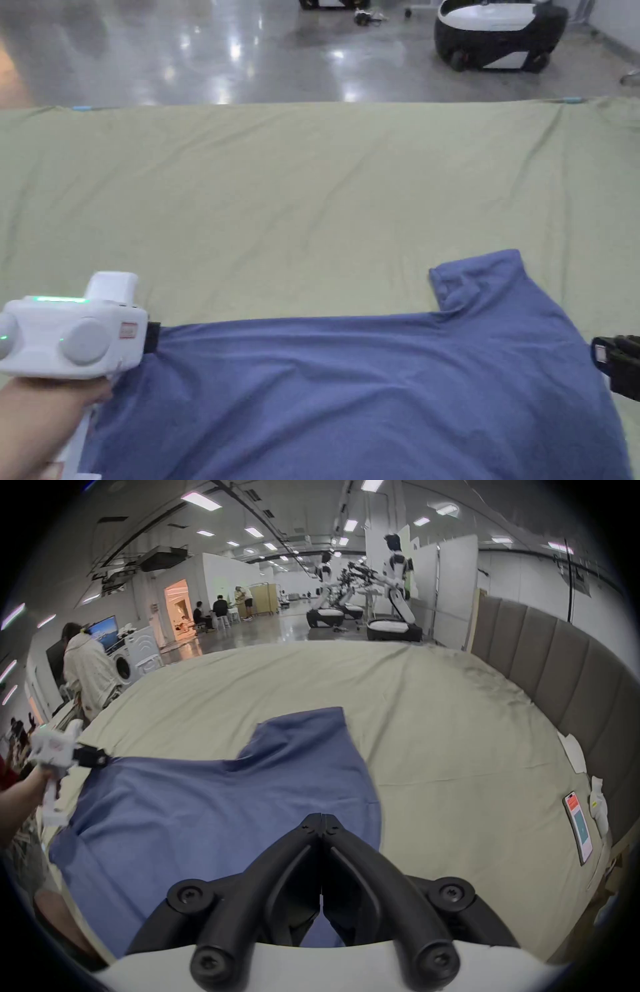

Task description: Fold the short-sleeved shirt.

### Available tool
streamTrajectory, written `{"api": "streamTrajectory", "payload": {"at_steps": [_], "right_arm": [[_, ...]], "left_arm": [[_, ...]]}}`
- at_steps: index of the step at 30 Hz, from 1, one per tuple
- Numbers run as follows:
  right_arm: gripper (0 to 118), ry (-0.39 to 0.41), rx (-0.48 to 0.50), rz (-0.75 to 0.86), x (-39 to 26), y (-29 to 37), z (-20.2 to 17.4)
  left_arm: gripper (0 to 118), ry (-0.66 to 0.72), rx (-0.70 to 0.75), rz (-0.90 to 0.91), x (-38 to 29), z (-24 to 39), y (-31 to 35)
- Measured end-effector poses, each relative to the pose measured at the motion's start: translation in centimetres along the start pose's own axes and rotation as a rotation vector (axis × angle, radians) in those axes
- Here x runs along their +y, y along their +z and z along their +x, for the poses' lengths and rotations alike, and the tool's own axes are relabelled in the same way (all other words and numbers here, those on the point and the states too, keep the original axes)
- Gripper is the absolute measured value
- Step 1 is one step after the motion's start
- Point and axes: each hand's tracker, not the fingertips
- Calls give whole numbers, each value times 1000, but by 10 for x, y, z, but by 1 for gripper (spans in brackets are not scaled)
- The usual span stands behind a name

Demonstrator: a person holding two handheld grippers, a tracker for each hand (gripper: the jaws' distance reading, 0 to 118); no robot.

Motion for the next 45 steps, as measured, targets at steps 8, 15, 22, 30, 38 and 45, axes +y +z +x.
{"api": "streamTrajectory", "payload": {"at_steps": [8, 15, 22, 30, 38, 45], "right_arm": [[99, -75, -78, -119, 49, -104, 37], [21, -38, -70, -163, 21, -131, 39], [1, -56, -29, -58, 40, -50, 33], [1, 12, 9, 44, 16, 106, 26], [1, 62, 21, 2, -88, 185, 20], [1, 68, -36, -135, -165, 172, 17]], "left_arm": [[0, -6, -75, 68, 0, -4, 40], [0, -15, -72, 54, -13, 0, 45], [0, 6, -109, 120, -14, -17, 94], [0, 15, -182, 218, -56, -42, 204], [0, 33, -211, 174, -158, -56, 232], [0, -10, -176, 101, -223, -46, 210]]}}
